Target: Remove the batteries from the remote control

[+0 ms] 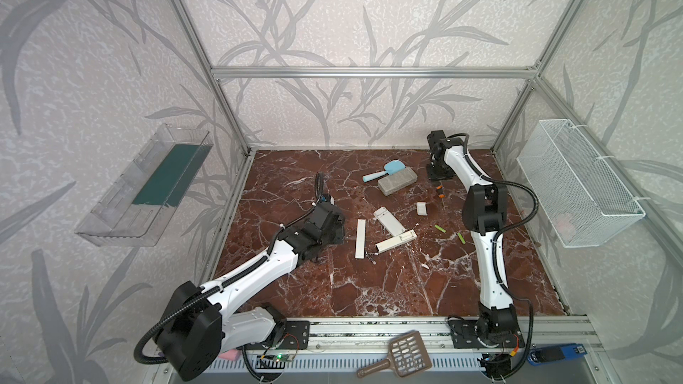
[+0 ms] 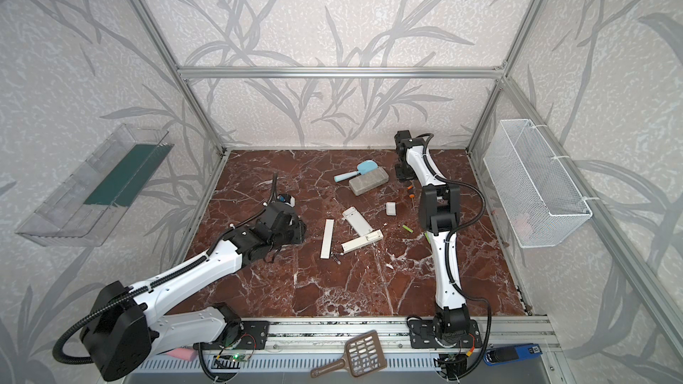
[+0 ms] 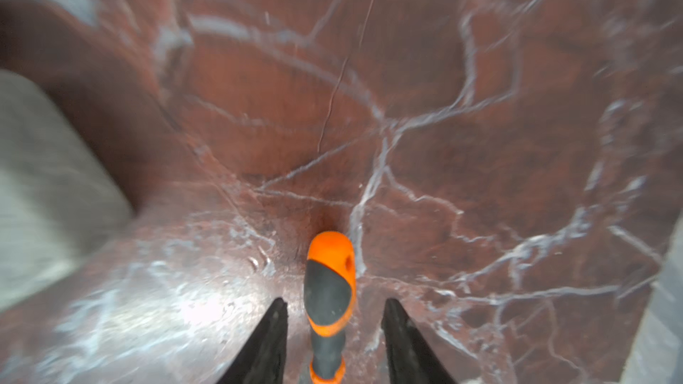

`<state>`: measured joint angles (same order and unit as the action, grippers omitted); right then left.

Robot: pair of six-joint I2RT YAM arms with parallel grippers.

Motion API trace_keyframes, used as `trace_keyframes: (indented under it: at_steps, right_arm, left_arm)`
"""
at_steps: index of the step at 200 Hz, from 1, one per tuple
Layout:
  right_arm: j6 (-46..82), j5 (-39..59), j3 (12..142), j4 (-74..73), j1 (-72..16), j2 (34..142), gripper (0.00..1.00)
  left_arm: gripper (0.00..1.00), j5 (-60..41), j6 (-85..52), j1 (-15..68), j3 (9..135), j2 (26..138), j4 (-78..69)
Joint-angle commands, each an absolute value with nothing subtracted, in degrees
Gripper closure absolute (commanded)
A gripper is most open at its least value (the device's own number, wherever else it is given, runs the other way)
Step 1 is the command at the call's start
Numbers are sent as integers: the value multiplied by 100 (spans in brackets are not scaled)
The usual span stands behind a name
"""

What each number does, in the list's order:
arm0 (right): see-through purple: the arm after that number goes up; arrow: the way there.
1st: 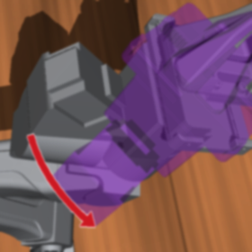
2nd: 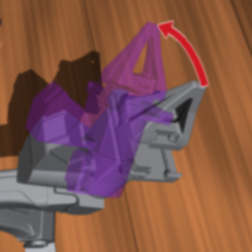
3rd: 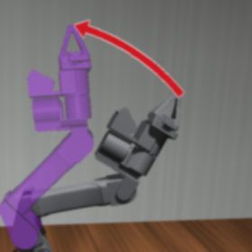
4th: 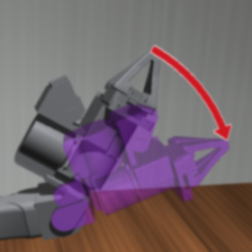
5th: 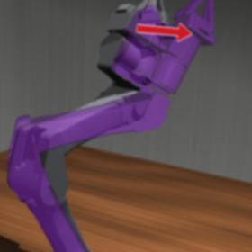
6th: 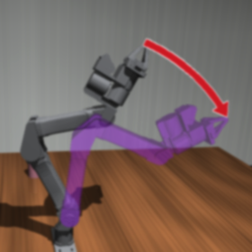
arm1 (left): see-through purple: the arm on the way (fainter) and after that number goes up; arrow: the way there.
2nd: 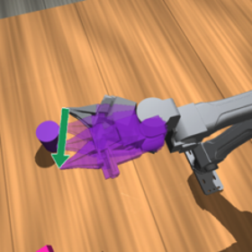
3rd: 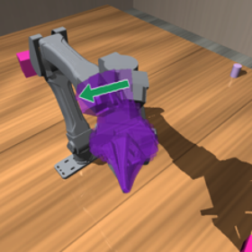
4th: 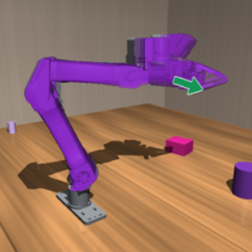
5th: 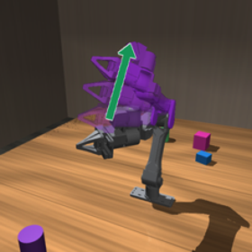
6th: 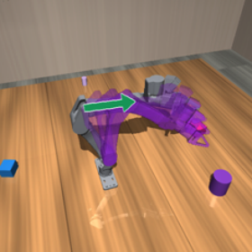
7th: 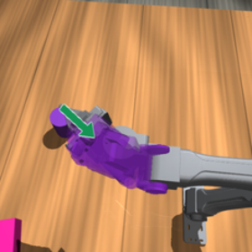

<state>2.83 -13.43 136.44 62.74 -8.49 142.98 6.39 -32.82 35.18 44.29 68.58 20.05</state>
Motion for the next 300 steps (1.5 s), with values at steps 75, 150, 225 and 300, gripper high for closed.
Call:
trace_keyframes:
  at_steps: [75,150,225,300]
  right_arm:
    - [110,-1523,11855,5736,-1316,12191,53]
    - [166,-1419,8538,3089,-1426,9502,45]
    - [91,-1746,5113,-362,-1407,7790,14]
    - [-1028,-2188,2769,-4173,-1432,8002,1]
  left_arm:
    - [46,1840,-1904,2966,5658,6715,2892]
    - [21,1788,-1036,1913,5699,6686,1869]
    - [0,644,-1016,536,4148,6851,-1056]
    - [0,1576,393,374,2314,7079,-4022]
